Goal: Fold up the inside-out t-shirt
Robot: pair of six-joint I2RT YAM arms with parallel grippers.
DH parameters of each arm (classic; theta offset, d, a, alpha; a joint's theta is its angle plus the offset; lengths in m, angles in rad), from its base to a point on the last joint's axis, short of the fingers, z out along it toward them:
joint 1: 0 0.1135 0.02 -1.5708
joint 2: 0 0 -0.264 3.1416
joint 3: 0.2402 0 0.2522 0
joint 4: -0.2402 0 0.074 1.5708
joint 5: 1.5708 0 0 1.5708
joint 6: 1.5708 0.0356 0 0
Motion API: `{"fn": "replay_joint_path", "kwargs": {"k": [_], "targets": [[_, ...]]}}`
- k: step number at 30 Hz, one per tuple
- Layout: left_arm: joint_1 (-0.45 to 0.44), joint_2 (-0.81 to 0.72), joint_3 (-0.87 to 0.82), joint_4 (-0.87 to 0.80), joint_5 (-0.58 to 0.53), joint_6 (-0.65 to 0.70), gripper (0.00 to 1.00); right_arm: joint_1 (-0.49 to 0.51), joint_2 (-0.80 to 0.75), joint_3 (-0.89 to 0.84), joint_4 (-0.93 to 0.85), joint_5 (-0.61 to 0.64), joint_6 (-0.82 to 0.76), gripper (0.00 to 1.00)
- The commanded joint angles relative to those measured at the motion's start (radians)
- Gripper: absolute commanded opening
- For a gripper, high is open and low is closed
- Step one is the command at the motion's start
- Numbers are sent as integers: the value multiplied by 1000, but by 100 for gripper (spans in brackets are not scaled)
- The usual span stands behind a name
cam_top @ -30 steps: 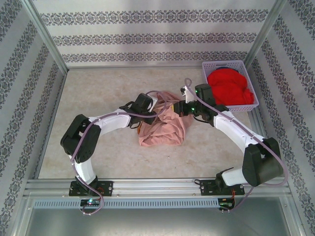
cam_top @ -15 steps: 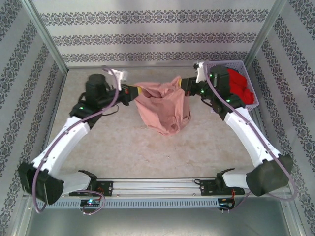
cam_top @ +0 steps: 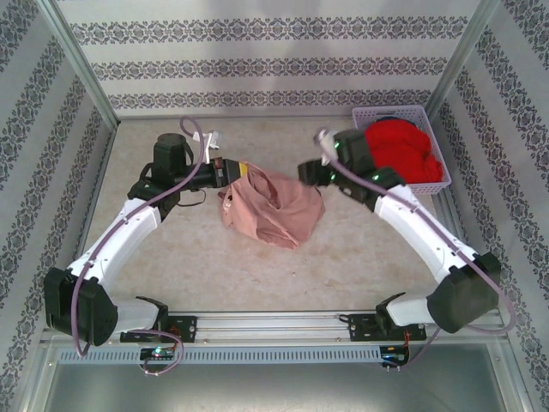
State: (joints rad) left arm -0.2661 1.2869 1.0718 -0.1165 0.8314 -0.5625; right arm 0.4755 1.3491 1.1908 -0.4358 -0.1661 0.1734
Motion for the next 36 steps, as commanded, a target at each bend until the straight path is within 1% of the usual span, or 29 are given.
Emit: {"fn": "replay_joint_path", "kwargs": {"k": [1,3,6,9,11,13,14,15,17,18,19,20,21,22,23,24,25,26,28,29,30,31,36], "targets": [[5,-30,-9,35,15,-21,0,69,-65,-103,96,-110,-4,64],[5,-35,-25,35,6,-19,0,92,-41,-168,190,-167,79,65],[5,-42,-38,25,-3,-8,0,125,21,-215,304,-176,172,66],[5,-55,-56,16,-19,5,0,119,109,-185,352,-136,245,66],[4,-62,-64,-1,-39,21,0,108,176,-151,369,-139,273,62],[5,-71,-71,-20,-66,40,0,107,251,-111,378,-179,291,57],[5,-74,-74,-28,-80,48,0,111,284,-99,380,-185,297,54],[5,-77,-78,-31,-91,53,0,112,306,-90,374,-181,301,46],[6,-84,-87,-48,-144,67,1,100,319,-73,365,-190,294,16],[5,-89,-93,-72,-212,74,8,86,303,-65,367,-204,293,5],[2,-99,-96,-129,-314,82,25,66,274,-58,375,-225,298,0],[-16,-112,-89,-216,-483,102,41,43,245,-48,382,-254,313,0],[-54,-126,-80,-285,-629,155,52,25,228,-37,390,-292,329,0],[-125,-152,-78,-327,-817,231,58,6,222,-19,391,-348,357,0],[-193,-183,-85,-325,-921,308,61,-9,226,6,383,-404,382,0],[-233,-211,-96,-296,-926,361,64,-17,234,24,379,-445,401,0],[-256,-242,-120,-241,-848,399,67,-23,245,38,380,-481,423,0],[-262,-261,-145,-181,-760,409,73,-30,256,51,379,-508,439,0],[-262,-252,-175,-104,-591,424,74,-43,283,78,378,-546,460,0],[-265,-227,-186,-79,-530,440,75,-51,299,91,373,-561,469,0],[-266,-198,-188,-64,-494,451,75,-57,310,100,375,-574,480,0],[-269,-154,-182,-56,-476,464,75,-61,321,107,379,-587,491,0],[-273,49,-110,12,-454,505,76,-63,347,131,373,-611,506,0]]}}
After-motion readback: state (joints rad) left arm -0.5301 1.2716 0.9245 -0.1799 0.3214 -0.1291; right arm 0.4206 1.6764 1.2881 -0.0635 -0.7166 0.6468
